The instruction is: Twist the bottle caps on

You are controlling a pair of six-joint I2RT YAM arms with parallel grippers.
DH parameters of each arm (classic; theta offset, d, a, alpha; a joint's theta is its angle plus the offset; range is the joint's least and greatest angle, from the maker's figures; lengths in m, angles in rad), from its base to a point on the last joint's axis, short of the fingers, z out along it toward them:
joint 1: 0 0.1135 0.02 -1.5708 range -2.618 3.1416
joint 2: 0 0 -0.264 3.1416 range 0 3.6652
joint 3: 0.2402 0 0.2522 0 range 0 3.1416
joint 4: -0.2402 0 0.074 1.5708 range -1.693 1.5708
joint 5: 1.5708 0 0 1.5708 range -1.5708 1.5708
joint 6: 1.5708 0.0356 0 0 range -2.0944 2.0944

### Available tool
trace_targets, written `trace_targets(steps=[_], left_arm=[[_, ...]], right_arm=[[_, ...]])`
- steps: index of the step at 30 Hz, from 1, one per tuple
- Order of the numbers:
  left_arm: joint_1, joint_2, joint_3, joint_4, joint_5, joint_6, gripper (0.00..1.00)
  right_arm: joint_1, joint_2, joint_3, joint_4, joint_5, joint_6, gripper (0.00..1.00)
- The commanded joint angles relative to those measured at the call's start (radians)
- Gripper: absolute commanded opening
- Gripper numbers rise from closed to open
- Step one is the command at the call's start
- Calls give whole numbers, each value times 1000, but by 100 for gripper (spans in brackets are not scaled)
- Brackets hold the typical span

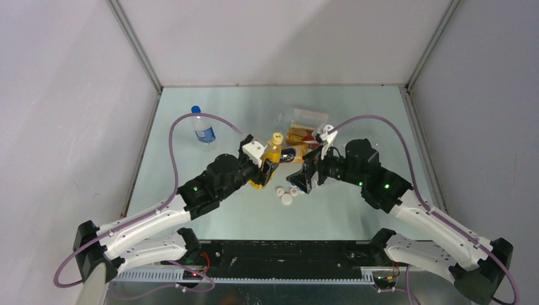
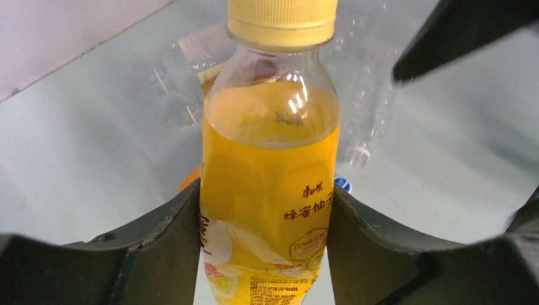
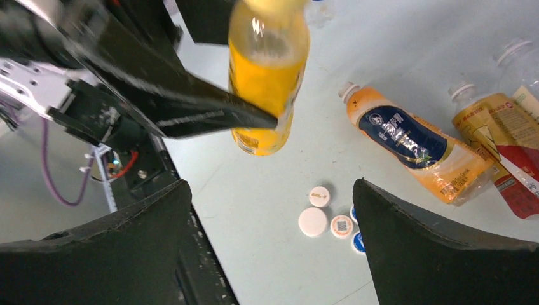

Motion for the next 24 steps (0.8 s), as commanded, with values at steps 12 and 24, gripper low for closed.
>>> trace_targets(steps=[12,24], left_arm=[[6,26,146,249,-24,-364,2],[6,17,147,244,12,-468,6]], right_arm=[[148,148,-235,663,269,-95,99],[170,212,-236,727,342,-141,54]])
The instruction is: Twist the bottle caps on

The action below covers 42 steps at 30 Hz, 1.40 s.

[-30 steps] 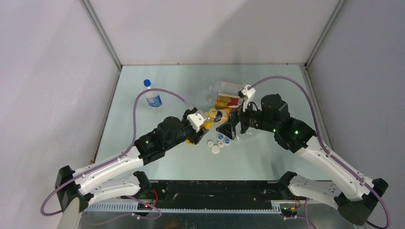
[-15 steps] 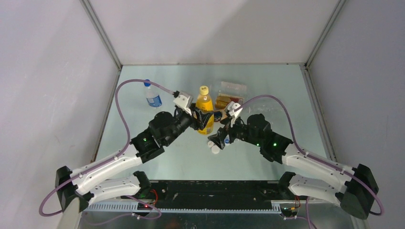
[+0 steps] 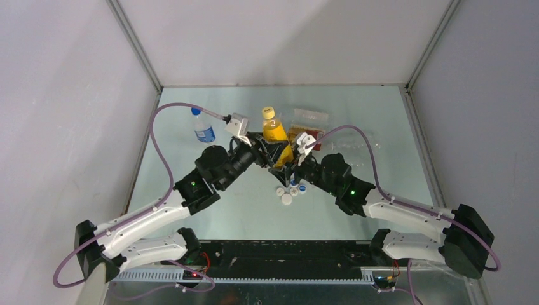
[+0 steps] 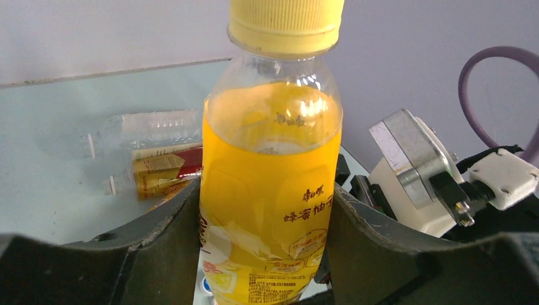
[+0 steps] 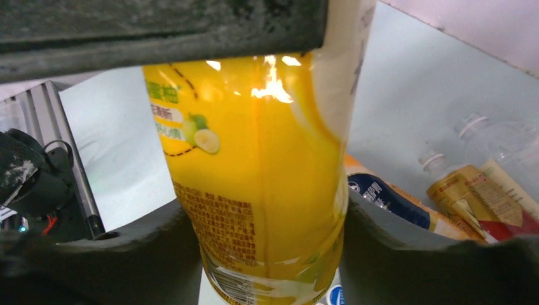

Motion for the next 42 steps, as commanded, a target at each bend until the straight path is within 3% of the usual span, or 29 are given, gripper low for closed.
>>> trace_targets(steps=[1,4,5,7,11,16,17,28,37,41,42], left_arm=[[-1,-12,37,20,15,-63,8],[-2,-22,41,1,-1,-76,16],[-2,-25,47,-10,-7,-75,23],[-1,-30,82,-60,-20,-73,34],[-2,-40,147,-167,-69,-72,57],[8,-35,237,-326,-123,-78,97],[14,-36,252,-346,-124,-77,98],[136,-49,365,-455,-2,-58,98],[172,67,467,-480,234,-64,84],[173,86,481,-477,235,-35,70],[173,94,487,-483,235,-27,63]], right_arm=[[-3,-4,3,66,36,-42,46],[-2,-18,3,44,32,-50,24],[-1,-23,3,31,31,-58,14],[0,-34,2,11,32,-75,2],[0,-49,3,-20,32,-92,0],[-1,-51,3,-29,-3,-104,0],[0,-50,3,-30,-6,-116,0],[-2,-54,3,-43,-34,-142,0],[-14,-26,3,17,-74,-132,0],[-17,-4,3,35,-94,-125,0],[-18,-3,2,38,-94,-126,0]])
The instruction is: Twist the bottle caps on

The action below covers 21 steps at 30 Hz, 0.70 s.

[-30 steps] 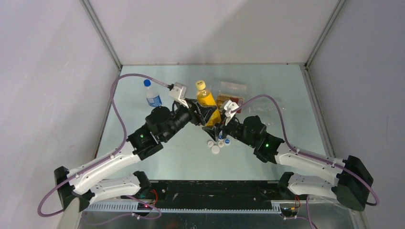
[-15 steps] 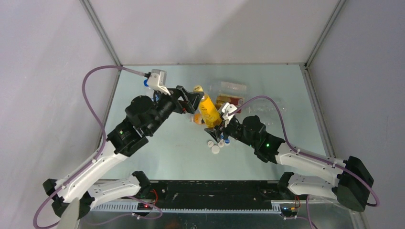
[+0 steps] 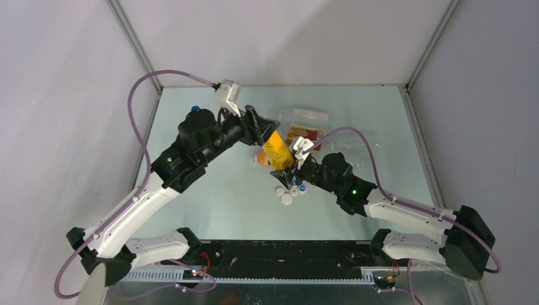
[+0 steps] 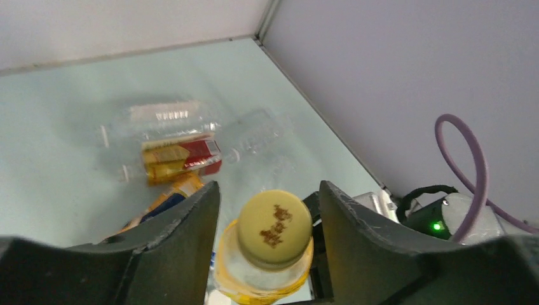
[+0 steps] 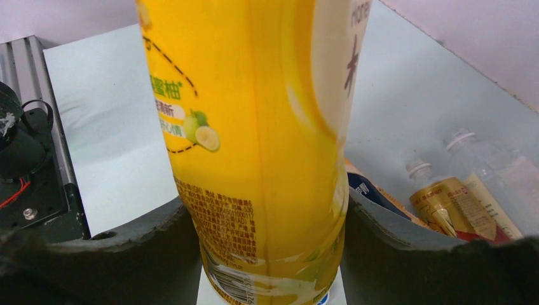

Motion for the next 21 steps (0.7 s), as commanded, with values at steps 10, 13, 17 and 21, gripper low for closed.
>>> trace_targets(steps=[10,13,17,21], left_arm=[[9,-15,5,-11,50,110,6],[9,-62,-55,-8,-53,167,0],[11,-118,-122,-28,-242,264,0],[22,-164,-230,35,-397,315,0]], right_arm=[[-14,-10,5,22,-26,48,37],[-33,-25,5,-40,-30,95,66],[-44,-65,5,-110,-19,77,89],[-90,-135,5,-172,2,76,98]])
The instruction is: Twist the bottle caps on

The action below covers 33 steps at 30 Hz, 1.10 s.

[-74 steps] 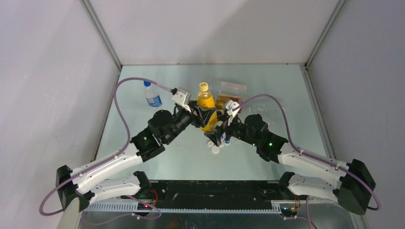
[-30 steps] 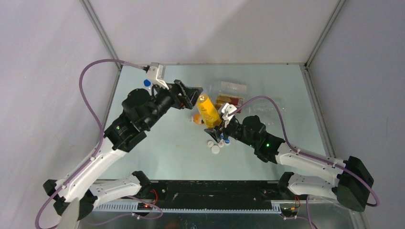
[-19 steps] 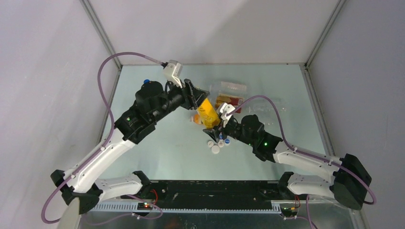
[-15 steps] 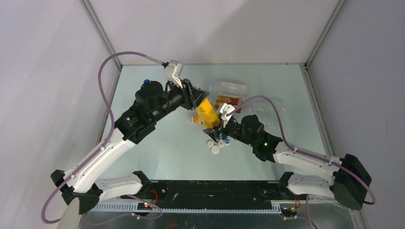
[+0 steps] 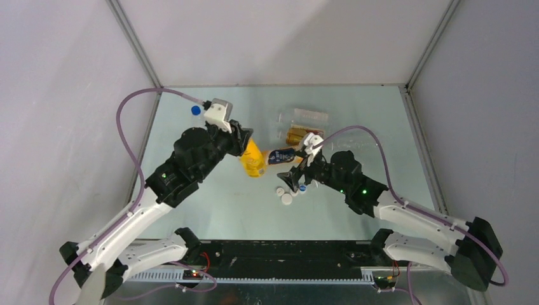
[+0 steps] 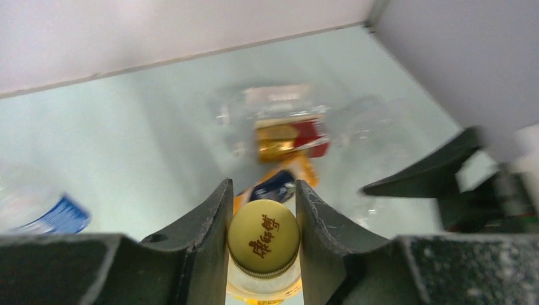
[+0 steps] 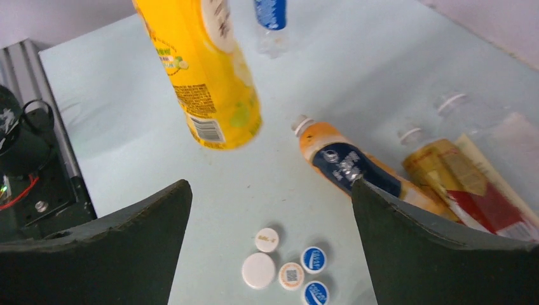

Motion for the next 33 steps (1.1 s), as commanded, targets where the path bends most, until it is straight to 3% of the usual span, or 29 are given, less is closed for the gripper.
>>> trace_targets(steps=[1,8,14,21,27,33], left_arm=[[21,-49,-109,92,-253,118,0],[121,-91,-308,322,-453,137,0],[273,-115,-491,498,-475,77,0],[398,-74,-591,655,-461,68,0],[452,4,-601,679,-436,41,3],[453,29,-594,644,-430,28,16]], right_arm=[[-54,-85,10,-66,34,6,99],[-152,-161,9,-156,67,-27,99],[-200,-241,10,-202,113,-111,99],[-265,-388,10,-293,121,-154,99],[-291,-464,10,-329,151,-173,100],[-298,-526,10,-352,197,-184,99]])
